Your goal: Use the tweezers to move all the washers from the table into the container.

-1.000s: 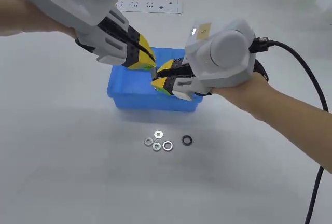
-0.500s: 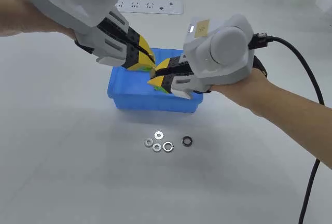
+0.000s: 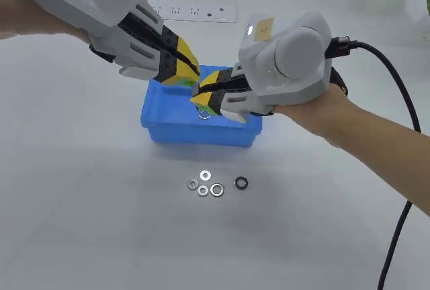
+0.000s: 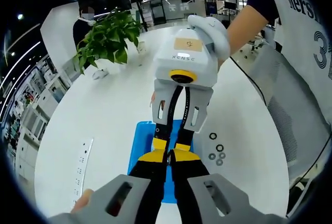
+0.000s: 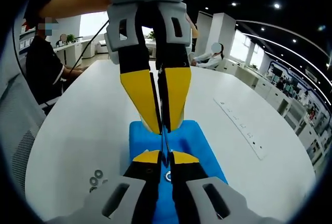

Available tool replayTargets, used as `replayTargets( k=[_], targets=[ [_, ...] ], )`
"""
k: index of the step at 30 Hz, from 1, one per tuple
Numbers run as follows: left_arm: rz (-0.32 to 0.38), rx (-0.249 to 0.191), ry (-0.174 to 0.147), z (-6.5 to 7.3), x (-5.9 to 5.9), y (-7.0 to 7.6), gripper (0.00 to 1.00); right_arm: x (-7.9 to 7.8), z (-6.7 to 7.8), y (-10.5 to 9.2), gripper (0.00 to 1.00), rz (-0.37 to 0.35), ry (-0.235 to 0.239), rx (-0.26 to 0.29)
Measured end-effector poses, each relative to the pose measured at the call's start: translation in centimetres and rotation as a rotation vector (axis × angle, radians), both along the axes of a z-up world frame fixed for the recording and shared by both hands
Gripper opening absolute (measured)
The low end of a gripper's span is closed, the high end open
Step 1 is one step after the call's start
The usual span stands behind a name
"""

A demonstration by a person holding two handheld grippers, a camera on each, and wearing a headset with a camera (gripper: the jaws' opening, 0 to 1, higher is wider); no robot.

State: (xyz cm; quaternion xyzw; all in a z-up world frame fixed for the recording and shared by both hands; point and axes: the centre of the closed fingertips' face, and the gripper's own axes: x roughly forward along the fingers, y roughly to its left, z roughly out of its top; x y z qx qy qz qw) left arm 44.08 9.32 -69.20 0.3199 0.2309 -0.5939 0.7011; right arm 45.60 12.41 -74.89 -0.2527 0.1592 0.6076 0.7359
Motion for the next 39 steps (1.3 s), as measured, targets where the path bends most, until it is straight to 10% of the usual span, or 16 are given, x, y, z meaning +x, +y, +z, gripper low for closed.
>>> replayTargets(
  k=[10, 29, 39],
  targets=[
    [-0.059, 0.007, -0.029, 1.7, -1.5, -0.1, 0.05, -1.7, 1.8, -0.1, 0.08, 0.048, -0.013, 0.002],
    [-0.083, -0.023, 0.059, 4.2, -7.2, -1.2, 0.05, -8.5, 4.8, -1.5, 0.11, 0.091, -0.011, 0.027],
    [-0.059, 0.002, -0.012, 3.5, -10.2, -2.0, 0.06, -10.8, 4.3, -2.4, 0.11, 0.125, -0.024, 0.021]
  ],
)
